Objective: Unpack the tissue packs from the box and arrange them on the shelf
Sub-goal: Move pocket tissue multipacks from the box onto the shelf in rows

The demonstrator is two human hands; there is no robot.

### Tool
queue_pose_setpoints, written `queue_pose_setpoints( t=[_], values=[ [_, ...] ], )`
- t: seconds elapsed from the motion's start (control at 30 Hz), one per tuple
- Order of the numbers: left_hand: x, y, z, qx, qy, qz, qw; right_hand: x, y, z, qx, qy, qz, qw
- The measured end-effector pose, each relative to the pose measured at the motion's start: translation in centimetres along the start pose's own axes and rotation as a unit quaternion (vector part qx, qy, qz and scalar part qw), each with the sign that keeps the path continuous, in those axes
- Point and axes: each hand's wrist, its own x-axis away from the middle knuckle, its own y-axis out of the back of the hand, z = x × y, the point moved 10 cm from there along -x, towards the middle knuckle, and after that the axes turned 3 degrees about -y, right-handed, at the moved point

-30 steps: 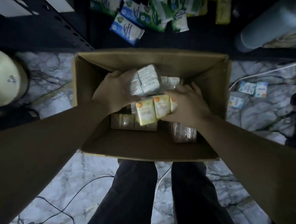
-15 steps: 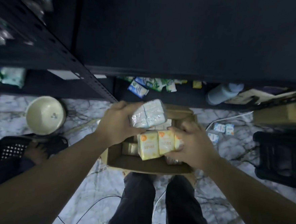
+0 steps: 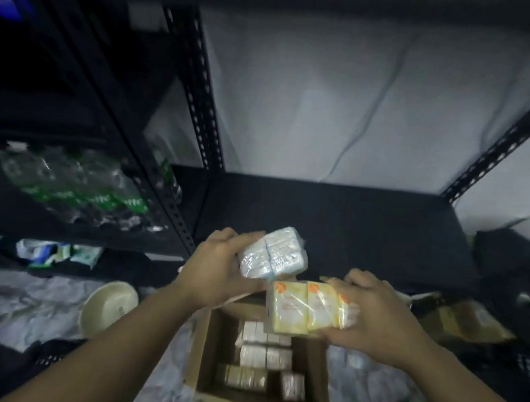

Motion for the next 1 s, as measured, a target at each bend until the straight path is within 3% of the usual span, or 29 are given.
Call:
queue_pose_setpoints(
  t=[0.33, 0.63, 0.8, 1.0],
  values=[
    [-2.5, 19.7, -18.7, -0.093, -0.123, -0.092, 0.984, 4.7, 22.8, 5.2, 0.035, 0.030, -0.160, 0.986],
    [-1.6, 31.7, -31.8, -0.173, -0.201, -0.168, 0.949, 10.1, 37.7, 8.8, 0.067, 0.072, -0.282, 0.954],
    [-3.8, 36.2, -35.7, -0.214, -0.224, -0.197, 0.930, 11.2, 43.8, 9.7, 0.067, 0.081, -0.326, 0.939],
    [-9.0, 36.5, -34.5, -0.287, -0.184, -0.212, 0.916, 9.0, 46.9, 8.0, 0.100, 0.043, -0.347, 0.932]
  ],
)
